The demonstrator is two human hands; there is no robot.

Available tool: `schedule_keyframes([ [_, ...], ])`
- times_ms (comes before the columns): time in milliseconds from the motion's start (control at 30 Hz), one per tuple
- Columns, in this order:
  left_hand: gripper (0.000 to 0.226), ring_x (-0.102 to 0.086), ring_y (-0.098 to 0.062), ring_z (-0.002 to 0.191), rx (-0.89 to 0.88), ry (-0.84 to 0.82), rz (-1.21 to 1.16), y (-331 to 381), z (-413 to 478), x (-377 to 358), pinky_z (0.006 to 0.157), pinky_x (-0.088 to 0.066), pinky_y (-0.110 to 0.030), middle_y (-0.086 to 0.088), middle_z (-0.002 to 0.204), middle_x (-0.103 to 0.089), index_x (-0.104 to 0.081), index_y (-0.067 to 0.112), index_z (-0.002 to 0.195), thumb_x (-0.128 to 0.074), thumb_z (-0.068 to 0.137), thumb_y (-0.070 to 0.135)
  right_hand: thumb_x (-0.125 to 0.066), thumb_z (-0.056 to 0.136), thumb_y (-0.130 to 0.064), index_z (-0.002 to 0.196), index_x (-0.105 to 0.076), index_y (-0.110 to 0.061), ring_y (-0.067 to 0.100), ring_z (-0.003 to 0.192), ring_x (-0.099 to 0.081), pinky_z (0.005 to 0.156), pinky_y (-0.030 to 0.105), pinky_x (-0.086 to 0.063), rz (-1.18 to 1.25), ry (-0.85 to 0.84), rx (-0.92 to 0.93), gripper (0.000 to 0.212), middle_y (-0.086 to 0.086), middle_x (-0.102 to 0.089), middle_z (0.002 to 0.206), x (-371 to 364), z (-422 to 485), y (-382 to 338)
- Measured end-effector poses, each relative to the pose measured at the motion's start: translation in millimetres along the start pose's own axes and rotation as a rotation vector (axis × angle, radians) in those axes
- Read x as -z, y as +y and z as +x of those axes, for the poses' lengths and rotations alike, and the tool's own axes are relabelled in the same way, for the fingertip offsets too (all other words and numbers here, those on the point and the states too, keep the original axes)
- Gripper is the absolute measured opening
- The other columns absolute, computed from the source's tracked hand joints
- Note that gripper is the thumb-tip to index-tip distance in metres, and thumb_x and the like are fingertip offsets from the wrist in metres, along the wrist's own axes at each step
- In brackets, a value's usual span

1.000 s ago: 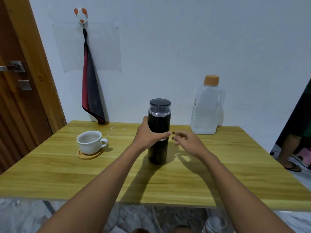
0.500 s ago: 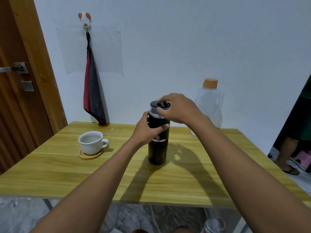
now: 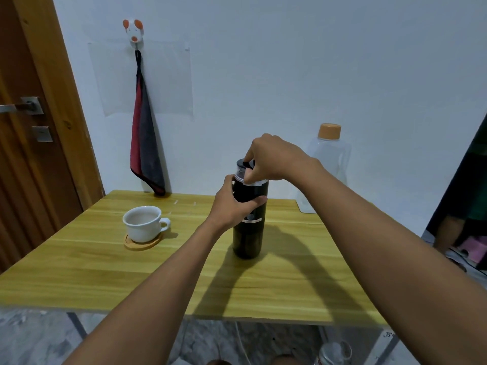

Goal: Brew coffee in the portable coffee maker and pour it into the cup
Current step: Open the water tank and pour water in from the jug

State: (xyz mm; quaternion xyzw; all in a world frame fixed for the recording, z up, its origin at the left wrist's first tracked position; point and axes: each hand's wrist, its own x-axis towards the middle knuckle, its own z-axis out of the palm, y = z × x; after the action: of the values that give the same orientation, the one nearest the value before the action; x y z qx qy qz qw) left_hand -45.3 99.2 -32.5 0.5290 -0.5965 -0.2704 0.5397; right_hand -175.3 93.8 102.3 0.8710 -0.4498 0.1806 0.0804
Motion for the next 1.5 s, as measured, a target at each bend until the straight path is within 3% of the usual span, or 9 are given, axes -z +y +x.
schedule_keyframes([
  [133, 0.055, -0.056, 0.026, 0.08, -0.013, -0.007, 0.001, -1, 0, 1, 0.056, -0.043, -0.001, 0.019, 0.102, -0.062, -0.051, 0.026, 0.114, -0.089, 0.075, 0.031, -0.063, 0.068, -0.033, 0.096, -0.076, -0.007, 0.018, 0.051, -0.035, 0.046, 0.024, -0.03, -0.005, 0.016, 0.03, 0.041, 0.004, -0.051, 0.056, 3, 0, 1],
  [333, 0.059, -0.058, 0.013, 0.088, -0.006, -0.015, -0.011, 1, -1, 1, 0.057, -0.045, -0.002, 0.022, 0.103, -0.06, -0.05, 0.028, 0.119, -0.089, 0.074, 0.033, -0.057, 0.079, -0.025, 0.089, -0.079, -0.014, 0.02, 0.052, -0.047, 0.047, 0.025, -0.038, 0.041, 0.037, 0.089, 0.027, 0.008, -0.067, 0.066, 9, -2, 5],
  [433, 0.059, -0.057, 0.009, 0.092, -0.009, -0.006, -0.004, 1, -1, 0, 0.059, -0.045, -0.003, 0.021, 0.104, -0.061, -0.051, 0.026, 0.119, -0.089, 0.074, 0.035, -0.058, 0.086, -0.033, 0.102, -0.078, -0.019, 0.023, 0.072, -0.066, 0.062, 0.036, -0.056, 0.045, 0.009, 0.104, 0.029, 0.005, -0.075, 0.084, 5, -10, 9],
  [500, 0.059, -0.058, 0.01, 0.091, -0.012, 0.006, -0.006, 1, -1, 0, 0.06, -0.046, -0.005, 0.02, 0.104, -0.062, -0.051, 0.026, 0.119, -0.089, 0.074, 0.035, -0.056, 0.093, -0.03, 0.103, -0.076, -0.017, 0.024, 0.075, -0.066, 0.067, 0.039, -0.055, 0.074, 0.011, 0.122, 0.025, 0.004, -0.074, 0.085, 2, -12, 15],
  [767, 0.066, -0.053, 0.012, 0.095, -0.003, 0.013, 0.016, 2, -2, 0, 0.068, -0.042, -0.01, 0.026, 0.105, -0.056, -0.047, 0.029, 0.123, -0.089, 0.073, 0.041, -0.059, 0.093, -0.011, 0.116, -0.073, -0.012, 0.025, 0.08, -0.068, 0.073, 0.037, -0.054, 0.413, 0.495, -0.07, 0.027, 0.008, -0.076, 0.093, -34, -46, 63],
  [1000, 0.068, -0.053, 0.011, 0.098, -0.005, 0.009, 0.028, 1, -3, 1, 0.07, -0.041, -0.012, 0.026, 0.107, -0.055, -0.046, 0.029, 0.125, -0.087, 0.074, 0.043, -0.061, 0.092, -0.013, 0.114, -0.077, -0.021, 0.008, 0.058, -0.056, 0.058, 0.031, -0.045, 0.443, 0.183, -0.252, 0.028, -0.003, -0.07, 0.075, -137, -115, 82],
  [1200, 0.07, -0.053, 0.011, 0.1, 0.015, -0.006, 0.022, 3, -4, 1, 0.071, -0.041, -0.013, 0.027, 0.108, -0.055, -0.046, 0.029, 0.127, -0.087, 0.073, 0.044, -0.058, 0.093, -0.019, 0.111, -0.075, -0.018, 0.022, 0.086, -0.066, 0.076, 0.044, -0.055, 0.44, -0.036, -0.299, 0.025, 0.004, -0.074, 0.099, -183, -142, 74],
  [1400, 0.069, -0.055, 0.009, 0.1, 0.036, -0.013, 0.02, 7, -3, 0, 0.071, -0.044, -0.016, 0.024, 0.109, -0.056, -0.045, 0.029, 0.127, -0.087, 0.073, 0.04, -0.061, 0.088, -0.018, 0.128, -0.065, -0.024, 0.015, 0.112, -0.059, 0.092, 0.036, -0.052, 0.413, -0.118, -0.243, 0.041, -0.006, -0.063, 0.127, -188, -148, 76],
  [1500, 0.07, -0.06, -0.004, 0.106, 0.051, -0.02, 0.028, 12, -2, 0, 0.075, -0.047, -0.02, 0.016, 0.114, -0.059, -0.044, 0.025, 0.129, -0.087, 0.075, 0.036, -0.062, 0.087, -0.025, 0.132, -0.062, -0.024, 0.013, 0.118, -0.056, 0.096, 0.034, -0.051, 0.407, -0.144, -0.237, 0.045, -0.006, -0.059, 0.134, -189, -150, 77],
])
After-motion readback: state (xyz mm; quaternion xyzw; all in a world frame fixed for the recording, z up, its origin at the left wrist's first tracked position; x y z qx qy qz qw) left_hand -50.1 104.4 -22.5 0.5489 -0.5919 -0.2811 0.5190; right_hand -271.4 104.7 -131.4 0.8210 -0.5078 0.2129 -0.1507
